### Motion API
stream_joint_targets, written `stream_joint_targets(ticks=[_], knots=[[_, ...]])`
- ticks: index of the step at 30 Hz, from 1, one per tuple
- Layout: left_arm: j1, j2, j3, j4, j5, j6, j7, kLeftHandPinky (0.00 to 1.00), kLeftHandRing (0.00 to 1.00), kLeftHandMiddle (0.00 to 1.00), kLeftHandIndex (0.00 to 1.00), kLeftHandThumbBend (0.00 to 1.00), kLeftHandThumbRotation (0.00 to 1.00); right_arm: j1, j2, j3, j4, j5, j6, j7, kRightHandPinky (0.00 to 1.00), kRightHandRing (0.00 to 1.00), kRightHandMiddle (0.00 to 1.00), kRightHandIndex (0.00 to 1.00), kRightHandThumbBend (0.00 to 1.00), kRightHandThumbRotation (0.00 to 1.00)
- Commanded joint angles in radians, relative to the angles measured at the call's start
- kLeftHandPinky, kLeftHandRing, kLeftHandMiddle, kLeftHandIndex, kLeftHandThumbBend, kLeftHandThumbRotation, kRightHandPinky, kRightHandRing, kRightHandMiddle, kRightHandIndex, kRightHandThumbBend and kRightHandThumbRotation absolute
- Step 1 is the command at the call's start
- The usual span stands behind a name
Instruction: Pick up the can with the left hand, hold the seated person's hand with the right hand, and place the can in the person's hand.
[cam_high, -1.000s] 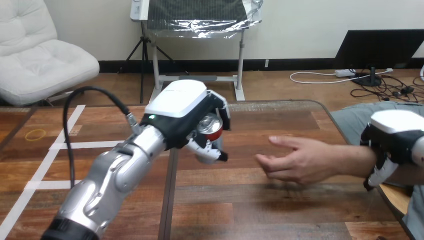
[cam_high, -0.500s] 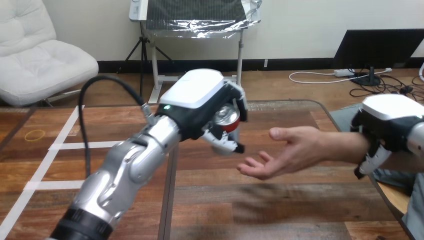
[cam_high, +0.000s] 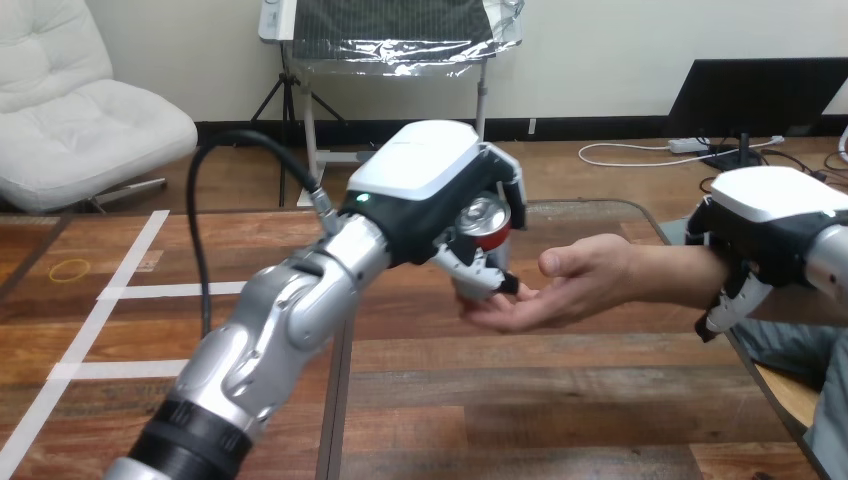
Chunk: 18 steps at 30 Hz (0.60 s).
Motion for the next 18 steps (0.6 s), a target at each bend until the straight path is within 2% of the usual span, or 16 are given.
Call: stream_joint_targets(ticks=[1,3,7,18], knots=[[-0.102,-0.033,-0.001,-0.007,-0.003,0.019,0.001,0.31,0.37,0.45,0.47,0.63,0.0,-0.078,-0.047,-0.058,-0.057,-0.003,0.022,0.012,0.39,0.44,0.49,0.49,0.75,0.0],[-0.105,-0.04,-0.004,-0.009,-0.001,0.024,0.0,0.31,0.37,0.45,0.47,0.63,0.0,-0.08,-0.046,-0.059,-0.066,-0.006,0.026,0.02,0.41,0.45,0.5,0.49,0.75,0.0],[-0.114,-0.058,-0.011,-0.004,0.001,0.027,0.0,0.31,0.37,0.45,0.47,0.63,0.0,-0.082,-0.044,-0.061,-0.066,-0.005,0.006,0.005,0.44,0.47,0.51,0.49,0.76,0.0],[-0.126,-0.093,-0.024,0.016,0.001,0.022,0.016,0.3,0.36,0.44,0.46,0.64,0.0,-0.088,-0.038,-0.058,-0.079,-0.015,0.014,0.007,0.5,0.45,0.49,0.49,0.76,0.0]])
